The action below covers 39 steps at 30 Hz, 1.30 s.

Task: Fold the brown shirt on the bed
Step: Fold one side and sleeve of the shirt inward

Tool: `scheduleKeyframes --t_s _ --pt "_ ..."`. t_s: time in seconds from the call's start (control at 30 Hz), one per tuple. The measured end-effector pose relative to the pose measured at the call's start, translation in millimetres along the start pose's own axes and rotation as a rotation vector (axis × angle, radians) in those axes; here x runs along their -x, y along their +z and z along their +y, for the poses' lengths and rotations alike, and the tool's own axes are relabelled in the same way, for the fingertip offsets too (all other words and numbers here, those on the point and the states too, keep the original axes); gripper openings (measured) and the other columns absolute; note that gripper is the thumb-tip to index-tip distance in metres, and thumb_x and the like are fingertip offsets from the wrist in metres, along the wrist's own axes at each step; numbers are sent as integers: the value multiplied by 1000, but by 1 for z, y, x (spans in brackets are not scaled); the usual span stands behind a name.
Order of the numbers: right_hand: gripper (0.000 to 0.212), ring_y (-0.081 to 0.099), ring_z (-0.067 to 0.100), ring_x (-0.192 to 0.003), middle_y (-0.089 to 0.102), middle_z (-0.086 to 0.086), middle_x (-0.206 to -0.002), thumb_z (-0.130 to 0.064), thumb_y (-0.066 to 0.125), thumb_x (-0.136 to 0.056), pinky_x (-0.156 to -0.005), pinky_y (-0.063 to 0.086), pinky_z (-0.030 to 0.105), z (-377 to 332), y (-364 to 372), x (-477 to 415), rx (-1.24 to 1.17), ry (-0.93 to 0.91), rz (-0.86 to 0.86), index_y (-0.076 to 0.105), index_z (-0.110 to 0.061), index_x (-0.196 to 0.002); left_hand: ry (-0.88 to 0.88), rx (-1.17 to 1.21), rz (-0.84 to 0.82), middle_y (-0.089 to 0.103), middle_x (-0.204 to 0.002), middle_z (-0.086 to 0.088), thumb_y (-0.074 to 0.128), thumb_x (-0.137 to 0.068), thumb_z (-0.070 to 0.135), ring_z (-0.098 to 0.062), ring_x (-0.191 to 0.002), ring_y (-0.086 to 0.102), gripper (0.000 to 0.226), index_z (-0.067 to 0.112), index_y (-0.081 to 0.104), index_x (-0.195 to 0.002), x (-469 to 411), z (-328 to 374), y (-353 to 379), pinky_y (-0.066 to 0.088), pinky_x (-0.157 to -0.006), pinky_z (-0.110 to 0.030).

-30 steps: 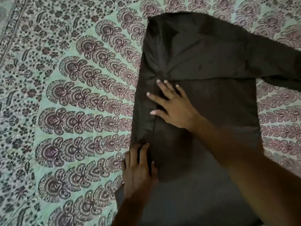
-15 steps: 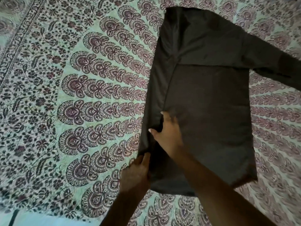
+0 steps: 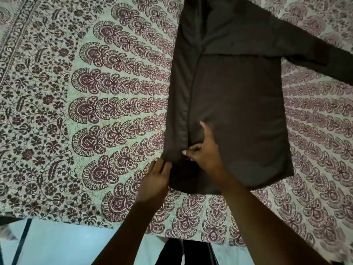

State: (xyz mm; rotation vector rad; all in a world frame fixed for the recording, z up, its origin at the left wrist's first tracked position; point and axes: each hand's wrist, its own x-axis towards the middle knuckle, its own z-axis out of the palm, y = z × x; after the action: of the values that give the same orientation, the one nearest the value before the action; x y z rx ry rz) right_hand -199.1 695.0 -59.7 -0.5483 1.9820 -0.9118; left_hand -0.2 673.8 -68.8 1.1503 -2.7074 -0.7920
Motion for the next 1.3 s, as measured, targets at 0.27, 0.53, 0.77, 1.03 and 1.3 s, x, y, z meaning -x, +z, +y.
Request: scheduleKeyframes --t_s 0.27,0.53,0.77,1.03,1.3 --pt "108 68 15 -73 66 11 -77 5 83 -77 -66 62 33 2 -3 -1 -184 9 -85 27 -46 -154 70 -7 117 60 -100 -9 58 -93 12 -26 -78 61 10 8 64 -101 7 -9 2 56 -52 -38" --pt "97 67 17 -77 66 12 -81 7 75 -84 -64 61 31 7 3 1 -190 34 -122 29 -42 -154 158 10 128 49 -110 -3 41 -101 15 -19 -89 53 19 7 58 -106 19 -3 7 55 -59 -32" --pt "89 68 18 -75 67 -3 -79 -1 83 -76 -82 62 42 13 -5 -2 126 -106 -73 44 -42 -146 56 -15 -95 57 -110 -8 75 -76 3 -27 -78 66 48 17 54 -118 11 -8 10 58 -46 -39" --pt "82 65 24 -82 63 -2 -86 -7 87 -73 -94 53 35 3 -17 -4 513 -242 -174 51 -23 -145 164 -54 -104 62 -102 -4 63 -84 26 -25 -82 65 26 15 66 -108 3 -10 3 60 -61 -38" --pt "53 39 30 -144 41 7 -158 -25 65 -85 -101 47 45 8 -26 -24 1144 -1051 -314 59 -21 -138 -42 -180 20 34 -162 -3 53 -92 55 -25 -146 35 76 15 39 -154 -38 -2 -3 32 -109 -57"
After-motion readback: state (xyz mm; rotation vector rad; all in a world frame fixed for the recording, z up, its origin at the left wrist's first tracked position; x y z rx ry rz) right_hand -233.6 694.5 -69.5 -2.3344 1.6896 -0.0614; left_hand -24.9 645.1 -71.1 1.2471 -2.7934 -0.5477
